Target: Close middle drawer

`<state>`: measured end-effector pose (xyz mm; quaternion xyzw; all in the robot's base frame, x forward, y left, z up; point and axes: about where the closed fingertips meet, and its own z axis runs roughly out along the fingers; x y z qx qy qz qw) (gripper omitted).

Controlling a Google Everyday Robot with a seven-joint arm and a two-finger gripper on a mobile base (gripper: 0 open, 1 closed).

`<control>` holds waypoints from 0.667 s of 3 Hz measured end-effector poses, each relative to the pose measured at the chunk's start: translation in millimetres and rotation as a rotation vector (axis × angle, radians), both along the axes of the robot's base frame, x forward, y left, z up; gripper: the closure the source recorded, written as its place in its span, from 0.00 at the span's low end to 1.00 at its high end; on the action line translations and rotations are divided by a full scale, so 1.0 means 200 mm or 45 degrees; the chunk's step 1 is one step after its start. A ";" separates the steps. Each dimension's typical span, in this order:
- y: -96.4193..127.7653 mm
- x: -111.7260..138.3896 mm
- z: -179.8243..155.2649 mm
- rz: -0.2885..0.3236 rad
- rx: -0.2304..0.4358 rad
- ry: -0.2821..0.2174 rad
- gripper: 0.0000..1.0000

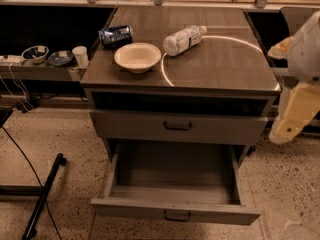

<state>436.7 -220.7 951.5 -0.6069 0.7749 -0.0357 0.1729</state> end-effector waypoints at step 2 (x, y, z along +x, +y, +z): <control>0.03 -0.14 -0.47 0.257 0.087 -0.055 0.00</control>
Offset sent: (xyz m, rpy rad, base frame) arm -0.0322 0.0294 -0.1119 0.1423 -0.0547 0.4640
